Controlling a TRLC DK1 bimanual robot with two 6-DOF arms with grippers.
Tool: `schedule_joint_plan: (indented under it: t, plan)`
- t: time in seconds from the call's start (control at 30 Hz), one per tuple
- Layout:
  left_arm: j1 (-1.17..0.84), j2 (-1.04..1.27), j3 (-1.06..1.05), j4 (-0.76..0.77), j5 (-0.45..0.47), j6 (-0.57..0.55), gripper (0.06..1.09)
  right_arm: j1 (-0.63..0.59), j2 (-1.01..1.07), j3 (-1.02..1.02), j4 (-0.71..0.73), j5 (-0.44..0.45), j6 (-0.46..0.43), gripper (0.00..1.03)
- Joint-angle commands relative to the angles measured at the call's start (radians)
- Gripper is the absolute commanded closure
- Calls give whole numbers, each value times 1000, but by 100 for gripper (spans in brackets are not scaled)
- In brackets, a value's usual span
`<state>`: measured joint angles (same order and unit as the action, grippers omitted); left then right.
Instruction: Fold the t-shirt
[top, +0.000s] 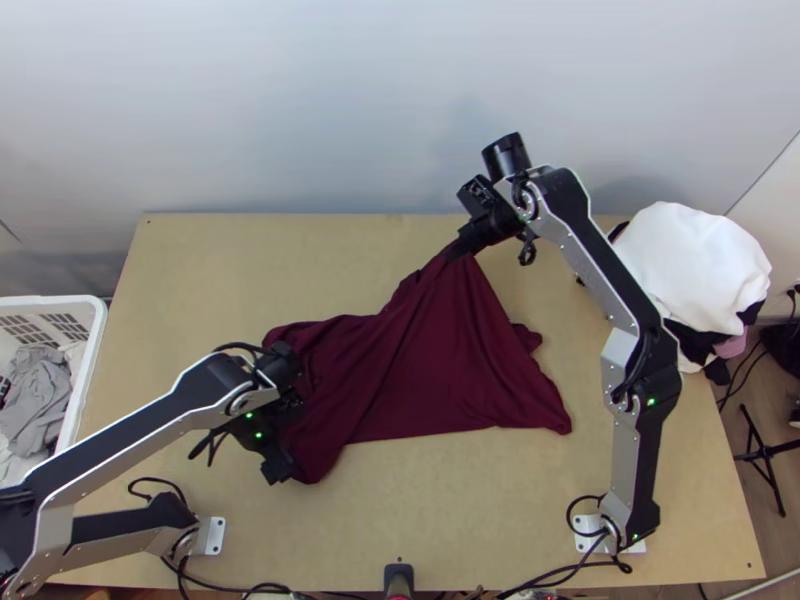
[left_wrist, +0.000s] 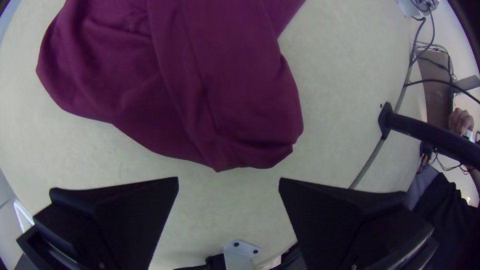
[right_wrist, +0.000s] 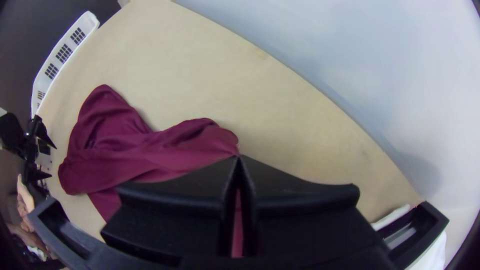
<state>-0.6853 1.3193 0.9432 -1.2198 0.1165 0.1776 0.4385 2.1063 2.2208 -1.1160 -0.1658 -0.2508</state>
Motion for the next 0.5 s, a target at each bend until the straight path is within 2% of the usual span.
schedule_joint_plan:
  t: [0.0,0.13,0.47]
  plan:
    - [-39,57,-6,72,-11,-38,11,-26,-8,2,-4,6,1,100]
    - [-48,86,-7,92,-23,-38,11,-53,-8,17,13,55,5,100]
    - [-65,141,63,111,-41,-44,11,-133,1,23,31,80,7,100]
